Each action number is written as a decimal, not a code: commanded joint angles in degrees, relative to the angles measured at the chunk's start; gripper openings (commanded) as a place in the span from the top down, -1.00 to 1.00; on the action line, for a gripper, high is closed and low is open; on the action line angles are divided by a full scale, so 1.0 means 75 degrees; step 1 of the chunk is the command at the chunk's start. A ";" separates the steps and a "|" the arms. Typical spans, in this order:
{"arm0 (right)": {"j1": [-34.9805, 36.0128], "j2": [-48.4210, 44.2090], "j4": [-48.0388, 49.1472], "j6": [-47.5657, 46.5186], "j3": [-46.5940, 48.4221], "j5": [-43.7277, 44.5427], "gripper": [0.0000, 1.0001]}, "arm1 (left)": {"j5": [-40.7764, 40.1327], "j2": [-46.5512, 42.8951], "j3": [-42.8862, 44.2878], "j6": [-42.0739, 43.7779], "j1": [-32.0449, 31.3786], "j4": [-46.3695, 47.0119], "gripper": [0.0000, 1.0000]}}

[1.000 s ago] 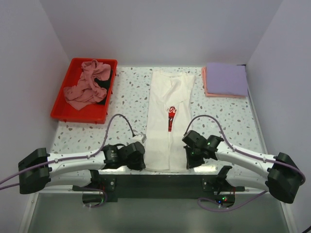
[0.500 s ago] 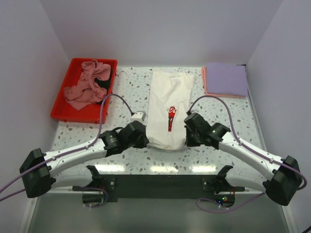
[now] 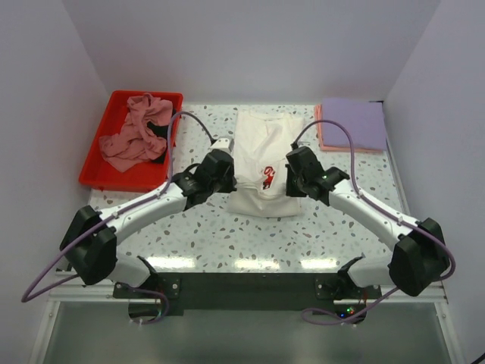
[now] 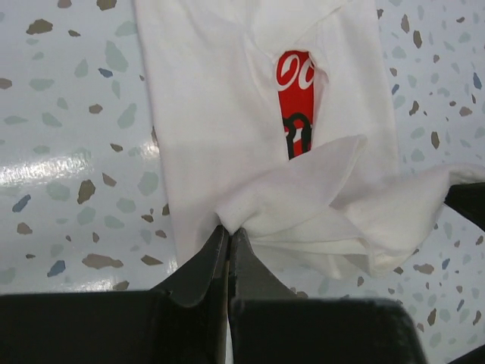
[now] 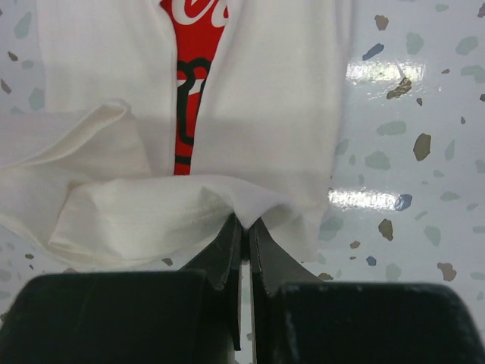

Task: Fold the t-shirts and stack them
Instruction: Fold the tshirt

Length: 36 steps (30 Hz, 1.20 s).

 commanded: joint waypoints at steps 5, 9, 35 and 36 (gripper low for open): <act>-0.0550 0.0508 0.0664 -0.0182 0.0434 0.0275 1.00 | 0.0241 0.1100 0.1071 0.0717 0.0579 0.0523 1.00; -0.0797 0.0743 0.1073 -0.0345 0.0469 0.0251 1.00 | 0.0474 0.1557 0.1423 0.1009 0.0790 0.0863 1.00; -0.1945 0.3450 0.1226 -0.0463 0.2051 -0.0569 0.93 | 0.2022 0.4687 0.3696 0.1783 0.1927 0.0430 1.00; -0.1957 0.3578 0.1227 -0.0475 0.2086 -0.0581 0.88 | 0.2011 0.4722 0.3720 0.1737 0.1951 0.0407 1.00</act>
